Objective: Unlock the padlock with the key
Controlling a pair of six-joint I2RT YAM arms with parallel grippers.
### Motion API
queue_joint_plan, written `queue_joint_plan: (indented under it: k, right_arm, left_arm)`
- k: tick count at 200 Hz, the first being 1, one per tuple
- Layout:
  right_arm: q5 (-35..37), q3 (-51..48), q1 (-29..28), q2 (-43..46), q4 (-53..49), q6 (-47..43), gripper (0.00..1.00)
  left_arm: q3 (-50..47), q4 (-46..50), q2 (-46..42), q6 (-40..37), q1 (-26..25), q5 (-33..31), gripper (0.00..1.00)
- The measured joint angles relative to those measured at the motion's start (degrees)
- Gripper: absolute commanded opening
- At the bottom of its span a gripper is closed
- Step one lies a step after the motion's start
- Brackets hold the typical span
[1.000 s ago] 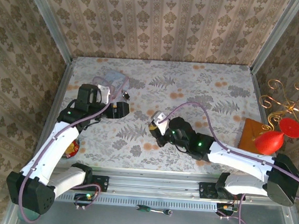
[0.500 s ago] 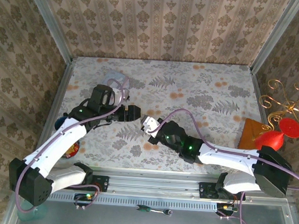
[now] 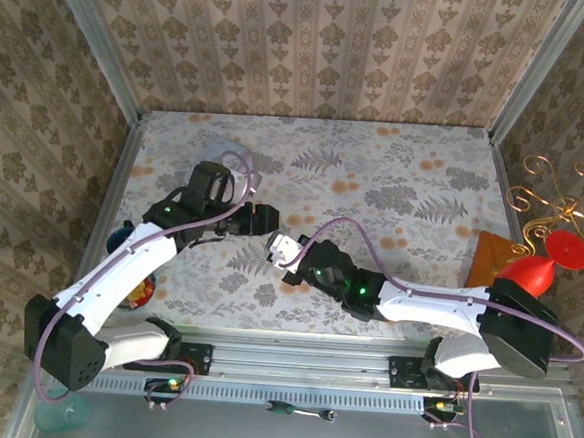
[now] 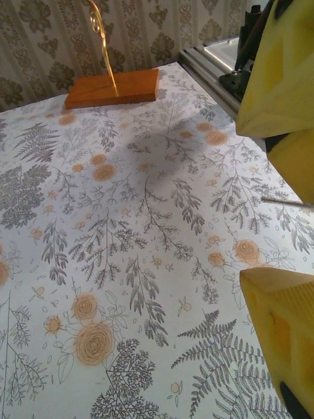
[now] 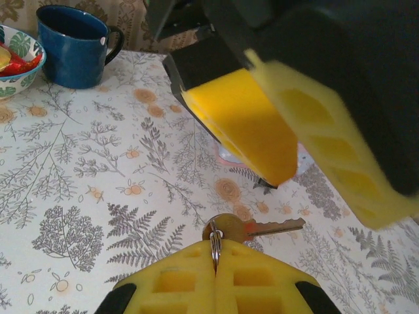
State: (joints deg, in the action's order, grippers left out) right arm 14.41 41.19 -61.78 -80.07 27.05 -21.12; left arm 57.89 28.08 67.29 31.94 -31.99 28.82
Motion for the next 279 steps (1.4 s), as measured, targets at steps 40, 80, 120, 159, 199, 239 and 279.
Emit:
queue_joint_plan:
  k: [40, 80, 120, 159, 199, 239, 279]
  right_arm:
    - [0.5, 0.55, -0.26, -1.7, 0.2, -0.2, 0.0]
    - [1.68, 0.55, -0.35, -1.7, 1.6, -0.22, 0.0]
    - [1.79, 0.55, -0.37, -1.7, 2.58, -0.2, 0.0]
    - [1.97, 0.55, -0.37, -1.75, 2.56, -0.15, 0.0]
    - [2.56, 0.57, -0.04, -1.75, 3.26, 2.12, 0.07]
    - [6.67, 2.27, 0.79, -1.57, 2.84, 8.46, 0.42]
    - [2.75, 1.9, 7.98, 4.07, 0.57, 28.2, 0.49]
  left_arm:
    - [0.81, 2.21, 1.42, -1.4, -0.33, -0.74, 0.38]
    - [1.09, 3.96, 2.58, -1.97, -0.96, -1.55, 0.33]
    - [1.49, 5.01, 3.39, -2.6, -1.05, -1.81, 0.18]
    - [1.57, 4.9, 3.39, -2.45, -1.18, -1.77, 0.01]
    - [1.44, 3.48, 2.67, -0.35, -1.31, -3.13, 0.0]
    - [-5.29, -5.55, -4.04, 5.97, 0.26, -7.02, 0.0]
    - [-13.35, -16.39, -12.59, 9.07, 0.59, -15.69, 0.0]
